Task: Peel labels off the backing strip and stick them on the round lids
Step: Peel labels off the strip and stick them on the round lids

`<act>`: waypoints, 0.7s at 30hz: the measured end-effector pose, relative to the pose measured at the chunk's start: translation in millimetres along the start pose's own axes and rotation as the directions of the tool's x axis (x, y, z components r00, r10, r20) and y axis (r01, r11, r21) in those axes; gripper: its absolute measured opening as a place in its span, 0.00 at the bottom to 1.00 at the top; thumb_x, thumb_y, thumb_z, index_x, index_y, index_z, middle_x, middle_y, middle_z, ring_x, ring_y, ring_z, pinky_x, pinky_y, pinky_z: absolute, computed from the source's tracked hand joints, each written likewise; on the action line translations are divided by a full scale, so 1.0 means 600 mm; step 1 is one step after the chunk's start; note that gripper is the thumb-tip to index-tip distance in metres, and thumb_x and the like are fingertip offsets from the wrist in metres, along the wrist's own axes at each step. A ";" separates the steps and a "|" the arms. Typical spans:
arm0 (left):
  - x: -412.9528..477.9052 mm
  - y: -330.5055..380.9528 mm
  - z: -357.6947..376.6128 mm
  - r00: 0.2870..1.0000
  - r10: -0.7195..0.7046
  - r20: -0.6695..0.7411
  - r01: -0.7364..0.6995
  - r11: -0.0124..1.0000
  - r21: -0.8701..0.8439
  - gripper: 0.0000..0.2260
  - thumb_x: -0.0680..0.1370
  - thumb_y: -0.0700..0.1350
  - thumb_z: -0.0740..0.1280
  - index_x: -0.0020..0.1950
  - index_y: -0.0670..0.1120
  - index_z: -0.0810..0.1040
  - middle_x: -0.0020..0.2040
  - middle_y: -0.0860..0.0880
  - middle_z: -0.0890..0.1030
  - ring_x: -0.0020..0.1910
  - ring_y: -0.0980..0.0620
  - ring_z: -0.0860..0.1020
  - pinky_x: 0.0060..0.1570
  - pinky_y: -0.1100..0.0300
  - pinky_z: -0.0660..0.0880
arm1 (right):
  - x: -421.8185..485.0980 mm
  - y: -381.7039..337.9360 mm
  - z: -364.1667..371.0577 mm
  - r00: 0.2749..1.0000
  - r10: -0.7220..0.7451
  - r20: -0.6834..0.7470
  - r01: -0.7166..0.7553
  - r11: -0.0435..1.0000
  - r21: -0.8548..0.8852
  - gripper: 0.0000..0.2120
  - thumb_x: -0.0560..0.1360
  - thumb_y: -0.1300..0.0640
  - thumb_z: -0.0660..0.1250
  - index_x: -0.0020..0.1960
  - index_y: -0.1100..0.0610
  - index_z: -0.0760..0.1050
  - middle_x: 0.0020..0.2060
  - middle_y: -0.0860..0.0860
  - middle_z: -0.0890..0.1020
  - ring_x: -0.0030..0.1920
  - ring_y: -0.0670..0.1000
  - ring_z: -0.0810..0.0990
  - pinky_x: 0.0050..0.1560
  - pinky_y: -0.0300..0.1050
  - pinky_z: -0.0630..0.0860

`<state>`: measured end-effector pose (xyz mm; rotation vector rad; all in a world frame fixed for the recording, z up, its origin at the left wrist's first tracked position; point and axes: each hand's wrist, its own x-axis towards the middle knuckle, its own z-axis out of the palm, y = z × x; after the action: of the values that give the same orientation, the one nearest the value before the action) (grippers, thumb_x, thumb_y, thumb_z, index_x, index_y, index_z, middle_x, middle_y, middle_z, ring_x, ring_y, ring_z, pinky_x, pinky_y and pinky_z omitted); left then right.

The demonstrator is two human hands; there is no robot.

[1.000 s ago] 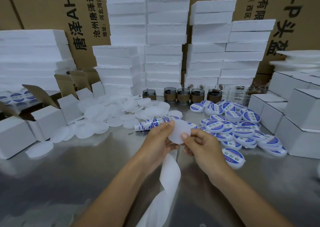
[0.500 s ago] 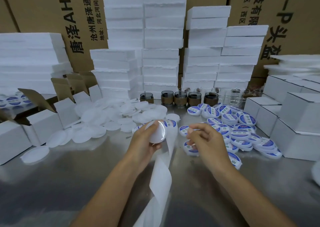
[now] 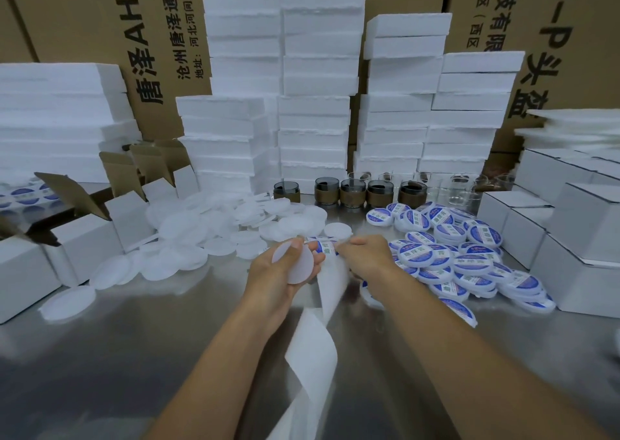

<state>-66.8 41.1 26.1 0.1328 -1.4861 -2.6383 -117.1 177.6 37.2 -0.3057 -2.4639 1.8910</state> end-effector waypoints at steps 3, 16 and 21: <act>0.000 0.002 -0.001 1.000 -0.005 -0.025 0.005 1.000 0.012 0.04 0.78 0.37 0.63 0.51 0.42 0.77 0.43 0.45 0.84 0.41 0.45 0.84 0.36 0.58 0.80 | -0.012 0.001 -0.012 0.999 0.031 0.016 -0.033 0.983 0.179 0.16 0.72 0.61 0.69 0.60 0.58 0.76 0.58 0.56 0.78 0.54 0.53 0.76 0.43 0.43 0.71; -0.014 -0.009 0.018 0.964 -0.171 0.205 0.142 0.979 0.149 0.16 0.81 0.49 0.59 0.61 0.41 0.77 0.55 0.42 0.82 0.55 0.44 0.80 0.55 0.48 0.77 | -0.101 0.008 -0.071 0.939 -0.247 0.239 0.112 0.878 0.466 0.17 0.73 0.67 0.67 0.54 0.49 0.75 0.48 0.53 0.84 0.44 0.52 0.84 0.47 0.49 0.79; -0.014 -0.007 0.015 0.981 -0.105 0.166 0.082 0.987 0.139 0.12 0.80 0.46 0.61 0.56 0.40 0.78 0.53 0.42 0.83 0.53 0.44 0.81 0.45 0.53 0.81 | -0.112 0.039 -0.079 0.939 -0.258 0.228 0.174 0.927 0.333 0.18 0.73 0.67 0.67 0.54 0.47 0.75 0.43 0.49 0.85 0.43 0.49 0.84 0.39 0.43 0.79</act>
<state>-60.1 52.1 27.1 -0.0168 -1.7510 -2.6831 -41.5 217.8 34.1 0.2408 -2.1729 2.2950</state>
